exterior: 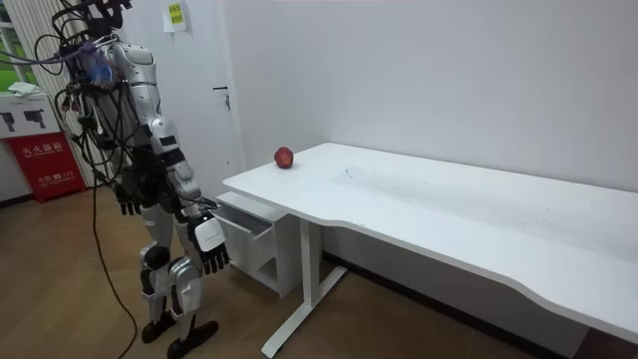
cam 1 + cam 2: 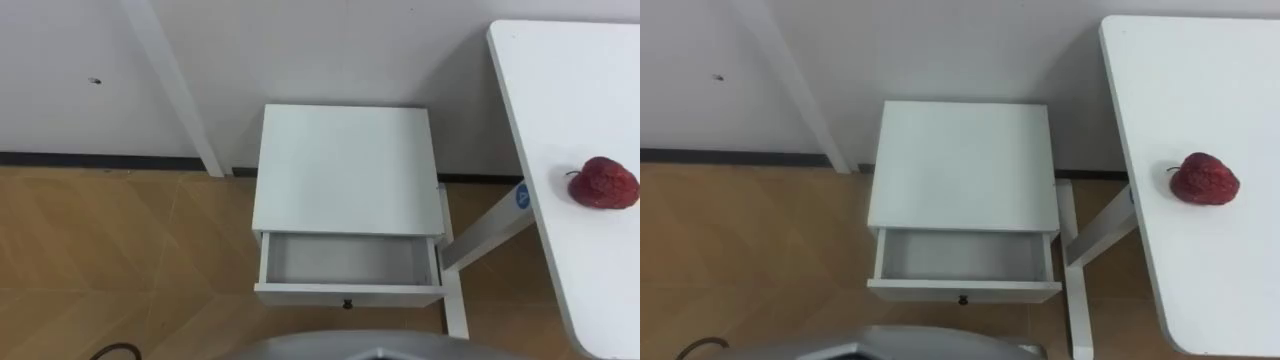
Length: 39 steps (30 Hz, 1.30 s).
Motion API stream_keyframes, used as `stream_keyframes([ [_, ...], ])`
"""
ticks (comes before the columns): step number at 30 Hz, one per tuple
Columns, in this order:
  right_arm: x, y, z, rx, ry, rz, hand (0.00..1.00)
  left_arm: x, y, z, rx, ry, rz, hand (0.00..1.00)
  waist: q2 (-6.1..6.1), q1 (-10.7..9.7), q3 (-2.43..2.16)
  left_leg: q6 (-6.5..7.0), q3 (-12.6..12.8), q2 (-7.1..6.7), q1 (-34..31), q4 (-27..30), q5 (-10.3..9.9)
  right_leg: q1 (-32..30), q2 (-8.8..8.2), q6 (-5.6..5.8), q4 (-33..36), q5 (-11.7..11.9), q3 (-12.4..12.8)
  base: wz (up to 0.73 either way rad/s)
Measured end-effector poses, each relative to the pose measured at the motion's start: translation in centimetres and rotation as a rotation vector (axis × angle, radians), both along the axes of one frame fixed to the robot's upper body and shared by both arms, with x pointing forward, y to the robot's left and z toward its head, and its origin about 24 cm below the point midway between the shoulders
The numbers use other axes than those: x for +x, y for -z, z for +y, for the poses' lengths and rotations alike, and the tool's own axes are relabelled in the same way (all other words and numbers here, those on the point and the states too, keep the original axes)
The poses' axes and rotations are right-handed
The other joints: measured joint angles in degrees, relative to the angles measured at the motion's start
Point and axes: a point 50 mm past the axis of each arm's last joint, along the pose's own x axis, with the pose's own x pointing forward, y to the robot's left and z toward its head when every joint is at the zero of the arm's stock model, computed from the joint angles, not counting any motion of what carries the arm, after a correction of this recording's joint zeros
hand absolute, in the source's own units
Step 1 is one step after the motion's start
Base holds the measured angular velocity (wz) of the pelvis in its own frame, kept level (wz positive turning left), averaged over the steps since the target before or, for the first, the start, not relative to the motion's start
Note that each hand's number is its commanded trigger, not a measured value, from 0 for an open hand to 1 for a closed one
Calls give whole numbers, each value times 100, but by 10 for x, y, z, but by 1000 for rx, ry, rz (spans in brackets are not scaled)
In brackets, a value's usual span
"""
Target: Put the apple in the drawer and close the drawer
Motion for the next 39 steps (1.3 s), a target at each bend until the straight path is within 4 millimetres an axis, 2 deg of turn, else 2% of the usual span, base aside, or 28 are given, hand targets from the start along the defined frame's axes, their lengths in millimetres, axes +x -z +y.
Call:
stream_keyframes([
  [6, 5, 0, 0, -14, 62, -37, 0, 0, 0, 0, 10, 1, -6, 0, -10, -15, -3, 0, 21, 0, -5, 14, 1, -5, -1, 0, -3, 0, 7, 0],
  [8, 4, 0, -1, -23, 122, -52, 0, 4, 0, 0, 15, 2, -17, 0, -12, -10, -3, 0, 22, -1, -8, 17, 1, -4, -2, 0, -1, 0, 15, 0],
  [11, 5, -1, -3, -47, 313, -100, 0, 4, -1, 1, 21, -8, -20, 0, 3, -5, -3, -1, 73, 6, 3, 8, 0, -6, 3, -3, -2, 5, 44, -5],
  [13, 3, -2, -5, -58, 560, -167, 0, 3, -1, 4, 26, -42, -29, 0, 13, -33, 0, -3, 103, 16, 12, -2, -1, -7, 14, -7, -6, 14, 73, -8],
  [14, 2, -2, -6, -61, 629, -186, 0, 3, -2, 5, 30, -55, -34, 0, 11, -40, 0, -3, 103, 16, 13, -11, -1, -10, 15, -7, -8, 15, 74, 0],
  [16, -5, -4, -13, -83, 916, -266, 0, -2, -3, 10, 53, -99, -56, 0, 12, -95, -1, -3, 109, 16, 29, -25, -1, -4, 20, -7, -5, 15, 91, 0],
  [21, -3, -9, -25, -128, 1356, -406, 0, -7, -5, 13, 84, -134, -75, 0, 23, -320, -8, -3, 204, 22, 44, -51, -1, -30, 23, -3, 10, 18, 161, -9],
  [22, -1, -12, -29, -140, 1470, -450, 0, -6, -6, 14, 87, -146, -82, 0, 35, -363, -25, -2, 213, 22, 44, -69, -1, -49, 22, 1, 18, 21, 153, -5],
  [24, 2, -16, -37, -166, 1621, -518, 0, -4, -6, 15, 95, -153, -92, 0, 49, -416, -31, -1, 237, 21, 40, -70, 0, -63, 21, 5, 18, 28, 157, -6],
  [25, 4, -18, -42, -179, 1702, -555, 0, -5, -6, 16, 101, -153, -95, 0, 20, -443, -45, 0, 245, 22, 42, -74, 0, -72, 20, 5, 29, 28, 159, -4],
  [26, 4, -19, -44, -186, 1741, -569, 0, -4, -7, 16, 102, -153, -101, 0, 30, -465, -40, 0, 248, 22, 42, -74, 0, -76, 21, 5, 34, 28, 159, 0],
  [29, 10, -25, -52, -207, 1849, -620, 0, -1, -7, 18, 103, -162, -124, 0, -5, -536, -65, 0, 259, 29, -4, -61, 1, -139, 20, 5, 98, 27, 144, -1],
  [33, 18, -35, -64, -249, 1936, -657, 0, 1, -11, 25, 120, -154, -141, 0, -103, -548, -83, 2, 319, 29, -25, -20, 2, -174, 19, 5, 104, 27, 203, -5],
  [39, 48, -69, -92, -306, 1977, -825, 0, 3, -18, 34, 149, -134, -189, 0, -171, -529, -58, 5, 455, 48, -139, -58, 4, -376, 78, 5, 197, 50, 357, -12],
])
